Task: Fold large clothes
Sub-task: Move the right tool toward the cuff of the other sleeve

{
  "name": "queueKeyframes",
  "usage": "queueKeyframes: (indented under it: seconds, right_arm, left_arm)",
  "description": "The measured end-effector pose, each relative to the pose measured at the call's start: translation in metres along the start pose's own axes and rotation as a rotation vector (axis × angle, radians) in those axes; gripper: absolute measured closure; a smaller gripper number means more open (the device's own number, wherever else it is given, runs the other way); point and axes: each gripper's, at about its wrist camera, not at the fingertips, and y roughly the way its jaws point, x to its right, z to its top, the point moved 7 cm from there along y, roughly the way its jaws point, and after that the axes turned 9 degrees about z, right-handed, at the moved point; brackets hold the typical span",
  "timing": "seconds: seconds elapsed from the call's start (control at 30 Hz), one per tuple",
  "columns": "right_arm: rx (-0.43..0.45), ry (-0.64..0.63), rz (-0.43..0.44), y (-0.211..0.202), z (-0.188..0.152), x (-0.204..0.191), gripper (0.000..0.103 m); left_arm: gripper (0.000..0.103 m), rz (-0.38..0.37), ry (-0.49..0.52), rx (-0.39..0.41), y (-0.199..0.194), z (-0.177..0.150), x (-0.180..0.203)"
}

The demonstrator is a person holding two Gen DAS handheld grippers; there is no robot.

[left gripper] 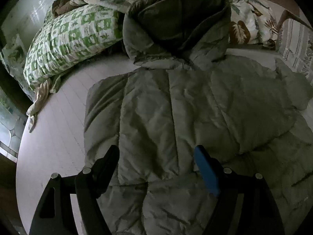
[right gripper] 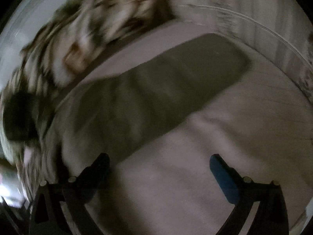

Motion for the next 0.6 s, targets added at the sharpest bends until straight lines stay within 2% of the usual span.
queueKeyframes:
  seconds: [0.1,0.23,0.3,0.4,0.53,0.57,0.6]
  right_arm:
    - [0.039,0.147,0.015,0.000,0.031,0.049,0.000]
    - [0.083,0.291,0.063,0.011,0.059,0.085,0.000]
    - [0.098,0.324,0.065,0.020,0.070,0.091,0.002]
    - [0.104,0.364,0.073,0.037,0.081,0.095,0.023]
    - [0.139,0.367,0.048,0.052,0.101,0.096,0.025]
    - [0.145,0.365,0.041,0.053,0.105,0.096,0.027]
    - [0.146,0.357,0.032,0.056,0.109,0.096,0.035]
  left_arm:
    - [0.024,0.020,0.002,-0.012,0.010,-0.002,0.002]
    - [0.023,0.026,0.000,-0.023,0.018,-0.003,0.004]
    - [0.022,0.034,0.006,-0.020,0.020,-0.003,0.005]
    - [0.020,0.044,0.020,-0.011,0.022,-0.001,0.007]
    - [0.019,0.043,0.013,-0.002,0.025,0.004,0.008]
    - [0.019,0.039,0.006,-0.003,0.026,0.005,0.008]
    - [0.019,0.037,0.001,-0.004,0.027,0.006,0.007]
